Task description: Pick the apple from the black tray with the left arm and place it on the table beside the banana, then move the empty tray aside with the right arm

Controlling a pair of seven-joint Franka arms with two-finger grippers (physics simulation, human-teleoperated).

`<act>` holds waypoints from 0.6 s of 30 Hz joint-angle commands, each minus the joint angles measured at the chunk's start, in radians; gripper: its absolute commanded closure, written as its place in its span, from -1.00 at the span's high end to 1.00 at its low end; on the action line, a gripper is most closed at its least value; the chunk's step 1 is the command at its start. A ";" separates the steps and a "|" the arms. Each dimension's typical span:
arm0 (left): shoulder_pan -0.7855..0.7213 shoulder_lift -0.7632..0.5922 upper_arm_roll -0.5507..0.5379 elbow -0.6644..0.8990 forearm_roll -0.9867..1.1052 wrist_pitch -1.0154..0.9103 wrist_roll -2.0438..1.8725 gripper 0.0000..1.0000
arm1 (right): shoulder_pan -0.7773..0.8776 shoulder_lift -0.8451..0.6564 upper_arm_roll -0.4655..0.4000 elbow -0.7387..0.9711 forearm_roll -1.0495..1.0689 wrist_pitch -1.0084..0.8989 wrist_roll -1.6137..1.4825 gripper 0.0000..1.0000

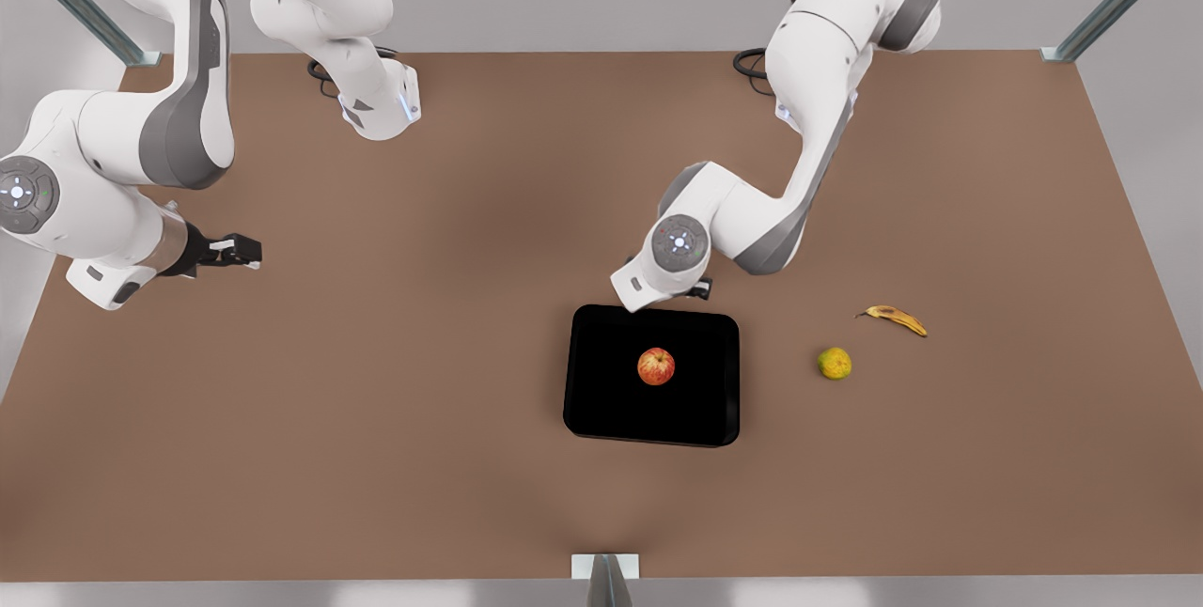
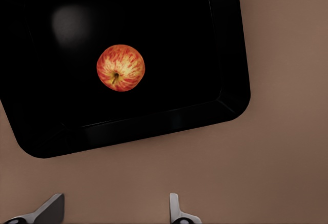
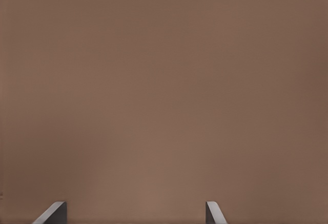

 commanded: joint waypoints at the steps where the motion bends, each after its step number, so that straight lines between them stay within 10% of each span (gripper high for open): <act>1: 0.001 0.030 0.007 0.000 0.008 0.134 -0.396 1.00 | 0.000 -0.001 0.000 0.000 0.002 0.000 -0.023 1.00; 18: 0.003 0.199 0.012 0.037 0.108 0.376 -0.122 1.00 | 0.002 0.001 0.000 0.000 0.001 0.000 -0.023 1.00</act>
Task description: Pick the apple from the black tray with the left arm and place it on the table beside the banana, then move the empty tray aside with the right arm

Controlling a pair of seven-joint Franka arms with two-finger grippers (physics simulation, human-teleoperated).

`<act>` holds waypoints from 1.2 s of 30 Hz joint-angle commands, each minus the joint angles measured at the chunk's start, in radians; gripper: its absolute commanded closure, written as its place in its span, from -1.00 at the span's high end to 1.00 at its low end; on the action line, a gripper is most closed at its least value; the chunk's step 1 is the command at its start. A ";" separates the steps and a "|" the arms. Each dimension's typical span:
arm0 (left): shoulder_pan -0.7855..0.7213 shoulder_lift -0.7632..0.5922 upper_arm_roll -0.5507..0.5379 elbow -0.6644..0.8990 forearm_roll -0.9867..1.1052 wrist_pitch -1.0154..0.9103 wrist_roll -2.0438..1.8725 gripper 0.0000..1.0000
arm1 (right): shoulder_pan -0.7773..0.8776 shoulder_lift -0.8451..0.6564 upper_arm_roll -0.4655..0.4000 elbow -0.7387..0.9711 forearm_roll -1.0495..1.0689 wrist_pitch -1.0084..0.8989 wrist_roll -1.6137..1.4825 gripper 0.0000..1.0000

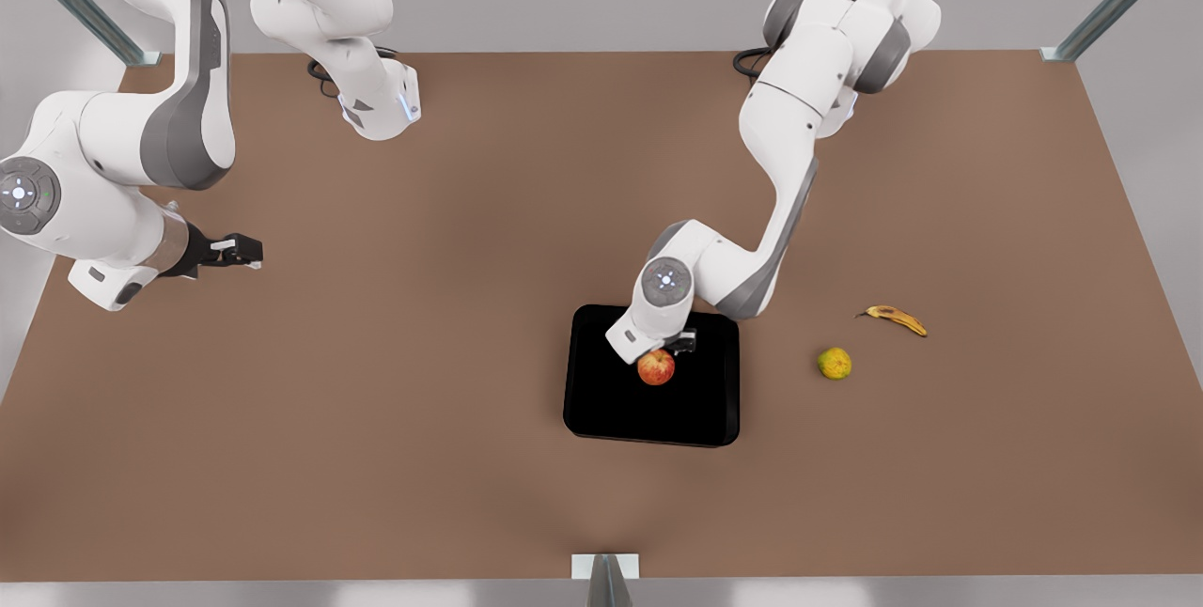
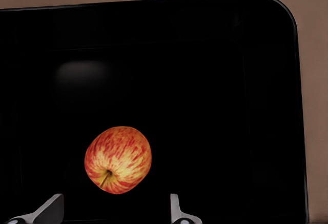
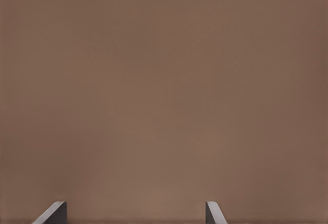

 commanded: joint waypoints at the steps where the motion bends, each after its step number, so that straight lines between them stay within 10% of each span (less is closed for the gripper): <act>1: 0.003 0.013 0.001 -0.001 0.008 0.032 0.036 1.00 | 0.000 -0.001 0.000 0.000 0.001 0.000 -0.009 1.00; 21: 0.024 0.098 0.003 0.025 0.005 0.081 0.056 1.00 | 0.000 0.008 0.000 0.000 -0.001 0.000 -0.009 1.00; 24: 0.024 0.098 0.004 0.027 0.003 0.081 0.055 0.49 | 0.000 0.008 0.000 0.000 -0.001 0.000 -0.009 1.00; 36: 0.058 -0.045 0.009 0.085 -0.006 -0.164 0.092 0.54 | 0.000 0.008 0.001 0.000 -0.001 0.000 -0.010 1.00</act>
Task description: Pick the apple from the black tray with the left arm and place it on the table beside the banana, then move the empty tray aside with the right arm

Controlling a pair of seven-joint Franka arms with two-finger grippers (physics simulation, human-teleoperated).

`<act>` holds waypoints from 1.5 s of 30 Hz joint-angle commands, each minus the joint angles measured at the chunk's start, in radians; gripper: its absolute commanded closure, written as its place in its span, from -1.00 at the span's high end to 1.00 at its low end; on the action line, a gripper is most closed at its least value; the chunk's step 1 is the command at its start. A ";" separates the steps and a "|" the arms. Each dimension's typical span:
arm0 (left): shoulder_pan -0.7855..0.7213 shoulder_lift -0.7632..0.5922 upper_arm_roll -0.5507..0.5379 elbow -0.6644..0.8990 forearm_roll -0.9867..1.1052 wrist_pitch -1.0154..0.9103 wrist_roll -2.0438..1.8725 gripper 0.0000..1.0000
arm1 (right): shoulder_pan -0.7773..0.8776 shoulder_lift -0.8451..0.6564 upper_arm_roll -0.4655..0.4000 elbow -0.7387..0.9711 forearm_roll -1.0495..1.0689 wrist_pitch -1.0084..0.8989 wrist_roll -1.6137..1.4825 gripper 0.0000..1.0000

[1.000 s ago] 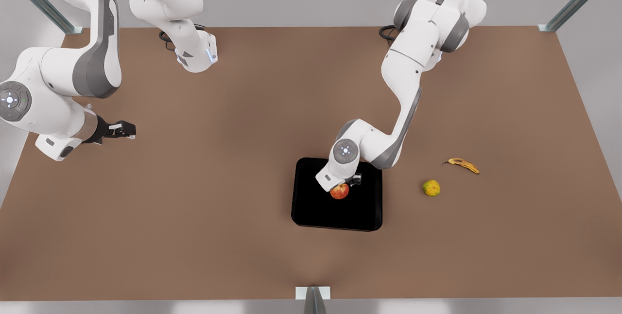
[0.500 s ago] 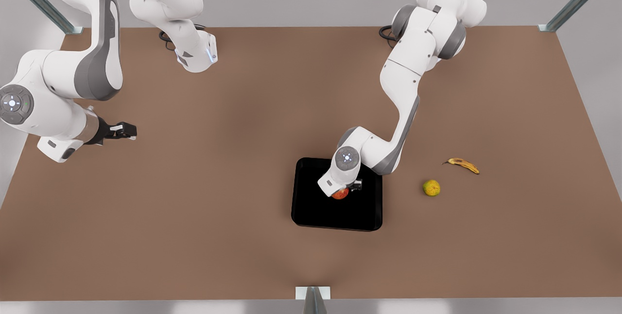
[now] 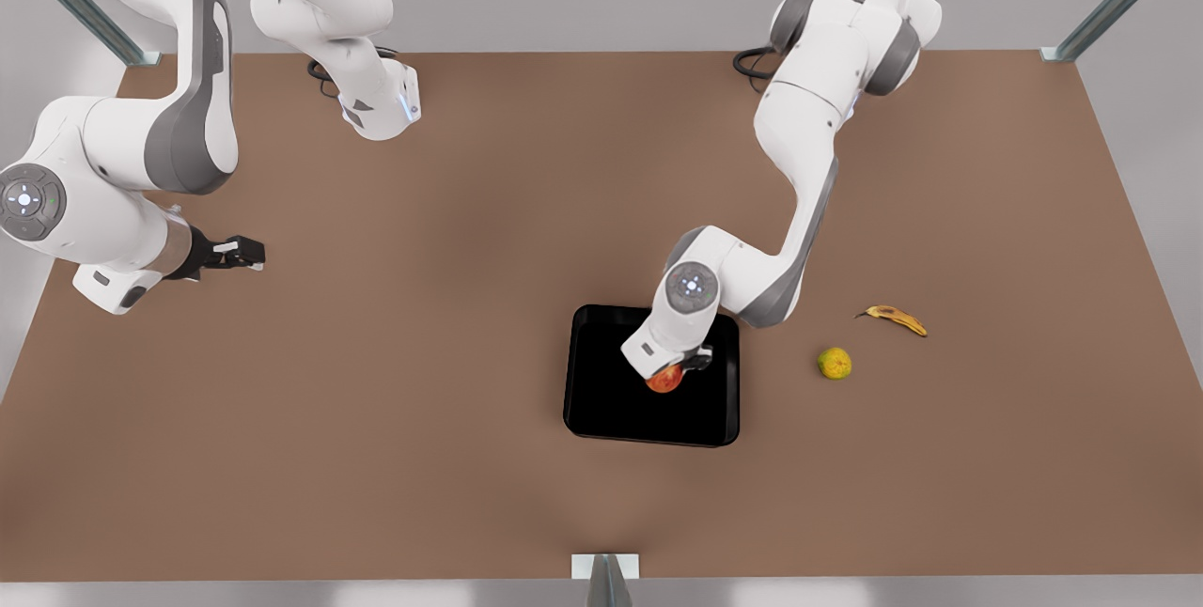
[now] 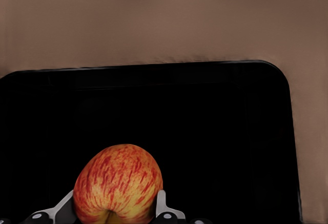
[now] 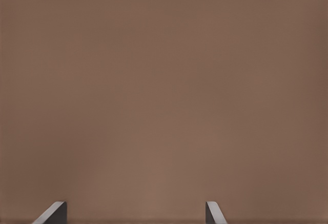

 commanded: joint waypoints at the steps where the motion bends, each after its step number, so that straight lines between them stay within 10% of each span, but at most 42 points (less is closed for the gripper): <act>1: 0.017 -0.029 -0.001 0.003 -0.003 -0.140 0.053 0.54 | 0.000 -0.001 -0.002 0.000 -0.001 -0.001 -0.001 1.00; 9: 0.284 -0.156 -0.003 0.003 -0.046 -0.278 0.403 0.54 | 0.000 -0.001 0.000 0.000 0.001 -0.001 -0.002 1.00; 17: 0.491 0.025 -0.001 -0.002 -0.034 -0.196 0.593 0.54 | 0.005 0.000 0.000 0.000 0.001 0.001 -0.001 1.00; 19: 0.491 0.031 -0.003 0.004 0.023 -0.195 0.590 1.00 | 0.005 0.000 0.000 0.000 0.001 -0.001 -0.001 1.00; 25: 0.493 -0.304 -0.017 0.136 -0.178 -0.583 0.469 1.00 | 0.005 0.000 0.000 0.000 0.001 -0.001 0.002 1.00; 30: 0.470 -0.615 -0.034 -0.181 -0.054 -0.512 0.550 1.00 | 0.044 0.011 0.016 0.002 0.001 -0.002 0.004 1.00; 38: 0.493 -0.717 -0.015 -0.393 -0.037 -0.369 0.558 1.00 | 0.175 0.011 0.369 0.195 0.150 -0.130 0.291 1.00; 45: 0.493 -0.716 -0.015 -0.395 -0.033 -0.373 0.567 1.00 | 0.307 0.183 0.409 0.192 0.039 0.021 1.122 1.00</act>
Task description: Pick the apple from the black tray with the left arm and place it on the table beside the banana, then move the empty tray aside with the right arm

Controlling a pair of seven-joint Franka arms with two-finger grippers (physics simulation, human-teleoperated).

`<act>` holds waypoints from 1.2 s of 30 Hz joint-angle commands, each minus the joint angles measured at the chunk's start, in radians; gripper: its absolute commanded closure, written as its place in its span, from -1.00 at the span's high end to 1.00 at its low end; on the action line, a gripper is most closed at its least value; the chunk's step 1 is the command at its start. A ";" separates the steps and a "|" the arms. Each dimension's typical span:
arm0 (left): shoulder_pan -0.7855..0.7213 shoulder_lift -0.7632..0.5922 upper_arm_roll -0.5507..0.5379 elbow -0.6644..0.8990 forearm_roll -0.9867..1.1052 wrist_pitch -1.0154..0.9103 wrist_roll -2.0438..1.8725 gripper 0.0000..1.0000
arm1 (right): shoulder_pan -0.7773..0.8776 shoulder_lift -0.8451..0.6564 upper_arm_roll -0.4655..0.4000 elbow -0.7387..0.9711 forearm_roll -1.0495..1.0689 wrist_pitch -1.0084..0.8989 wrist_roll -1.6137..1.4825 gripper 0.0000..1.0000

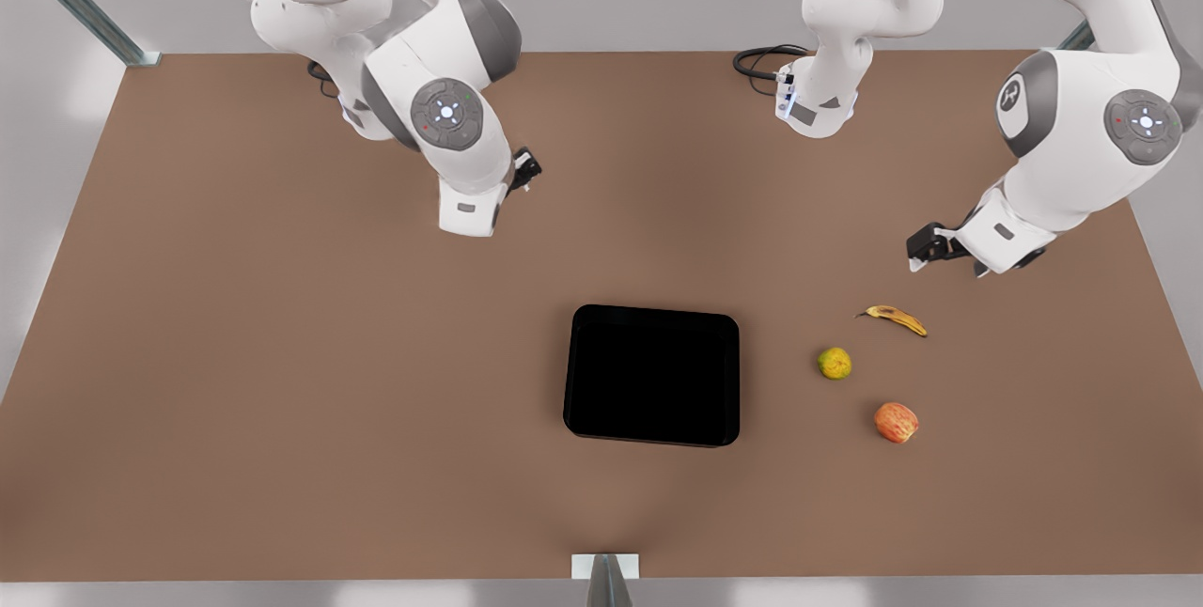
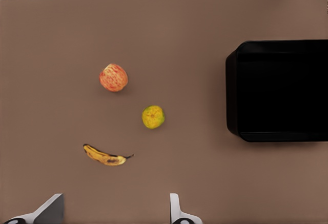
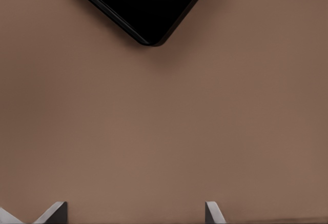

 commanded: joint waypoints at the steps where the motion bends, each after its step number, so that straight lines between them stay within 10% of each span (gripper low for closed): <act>1: -0.008 0.000 0.000 0.000 0.003 0.009 0.079 1.00 | 0.007 0.048 0.001 0.000 -0.029 0.114 0.879 1.00; 36: -0.005 0.002 0.003 -0.010 0.003 0.000 0.079 1.00 | 0.018 0.367 -0.006 0.002 -0.165 0.590 0.949 1.00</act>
